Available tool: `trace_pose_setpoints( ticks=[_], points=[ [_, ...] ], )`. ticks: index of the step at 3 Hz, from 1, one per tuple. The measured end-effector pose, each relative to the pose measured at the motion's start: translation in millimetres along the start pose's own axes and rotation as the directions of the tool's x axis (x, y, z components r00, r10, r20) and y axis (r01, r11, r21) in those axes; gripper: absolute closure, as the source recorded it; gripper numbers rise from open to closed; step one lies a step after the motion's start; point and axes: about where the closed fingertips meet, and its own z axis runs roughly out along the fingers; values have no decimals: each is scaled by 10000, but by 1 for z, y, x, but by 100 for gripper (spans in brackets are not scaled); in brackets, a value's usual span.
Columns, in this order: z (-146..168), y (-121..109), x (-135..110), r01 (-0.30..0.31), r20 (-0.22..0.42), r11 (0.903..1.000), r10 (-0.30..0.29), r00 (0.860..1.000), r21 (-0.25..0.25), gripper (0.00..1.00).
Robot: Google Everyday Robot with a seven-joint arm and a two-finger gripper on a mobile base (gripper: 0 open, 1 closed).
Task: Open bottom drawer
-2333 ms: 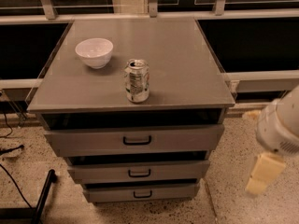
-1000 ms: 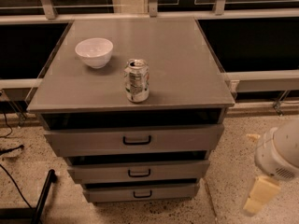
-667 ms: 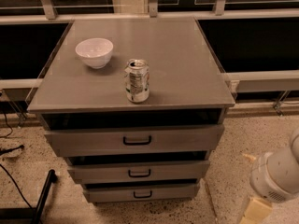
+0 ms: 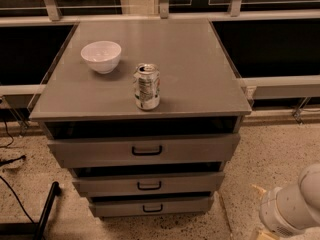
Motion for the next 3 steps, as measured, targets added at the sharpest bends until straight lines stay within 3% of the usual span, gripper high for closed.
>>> trace_pose_setpoints(
  ticks=[1,2,3],
  points=[
    [14,0,1,120,-130,9999,-120,9998,2,0],
    [55,8,14,132,-177,9998,-134,9998,-158,0],
    [105,12,29,145,303,9997,-139,9994,-213,0]
  ],
)
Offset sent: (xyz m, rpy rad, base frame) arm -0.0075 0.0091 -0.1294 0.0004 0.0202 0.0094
